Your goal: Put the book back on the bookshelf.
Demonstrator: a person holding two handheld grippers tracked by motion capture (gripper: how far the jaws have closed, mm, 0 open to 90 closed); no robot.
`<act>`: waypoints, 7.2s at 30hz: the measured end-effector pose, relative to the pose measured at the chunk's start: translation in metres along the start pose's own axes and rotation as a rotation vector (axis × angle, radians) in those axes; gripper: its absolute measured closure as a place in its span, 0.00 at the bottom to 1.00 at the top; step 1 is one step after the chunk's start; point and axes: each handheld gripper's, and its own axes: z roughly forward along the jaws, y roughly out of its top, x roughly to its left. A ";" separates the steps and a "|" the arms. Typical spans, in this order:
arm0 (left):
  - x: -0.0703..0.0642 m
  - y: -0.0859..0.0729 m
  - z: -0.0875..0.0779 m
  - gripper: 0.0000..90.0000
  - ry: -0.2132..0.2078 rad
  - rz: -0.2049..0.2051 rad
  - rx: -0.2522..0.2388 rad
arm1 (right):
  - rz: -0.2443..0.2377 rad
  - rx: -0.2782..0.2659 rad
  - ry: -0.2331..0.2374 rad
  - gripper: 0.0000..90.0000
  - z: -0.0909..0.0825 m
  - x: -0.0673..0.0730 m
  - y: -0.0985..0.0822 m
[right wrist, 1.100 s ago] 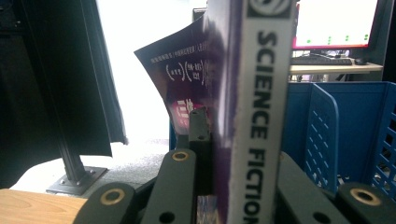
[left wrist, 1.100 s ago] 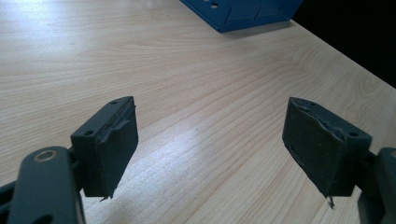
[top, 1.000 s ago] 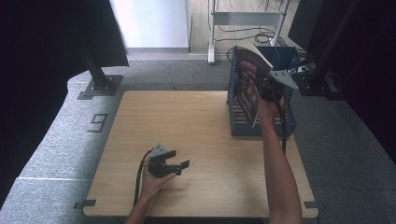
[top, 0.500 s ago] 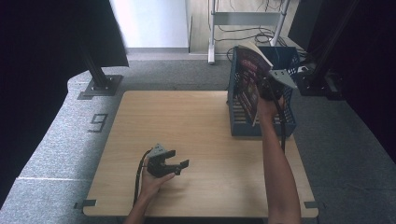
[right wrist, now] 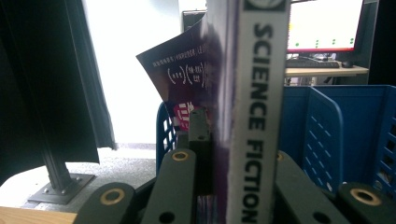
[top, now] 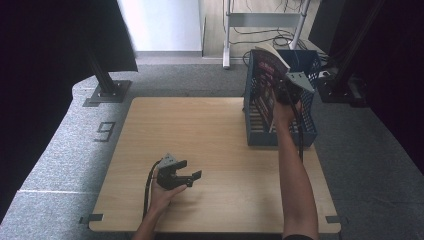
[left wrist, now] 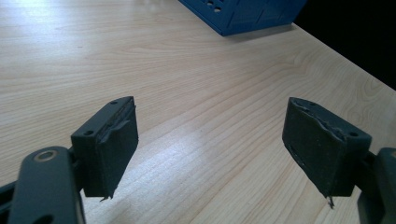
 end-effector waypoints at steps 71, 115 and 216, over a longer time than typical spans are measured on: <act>0.000 -0.001 -0.001 0.20 -0.002 -0.002 0.004 | -0.071 0.186 -0.008 0.91 0.008 0.012 -0.051; 0.003 -0.001 -0.006 0.22 0.003 -0.010 -0.027 | -0.219 0.163 0.120 0.71 0.027 0.037 -0.055; 0.005 -0.005 -0.004 0.21 0.023 -0.015 0.015 | -0.021 0.323 0.426 0.54 -0.146 0.010 -0.160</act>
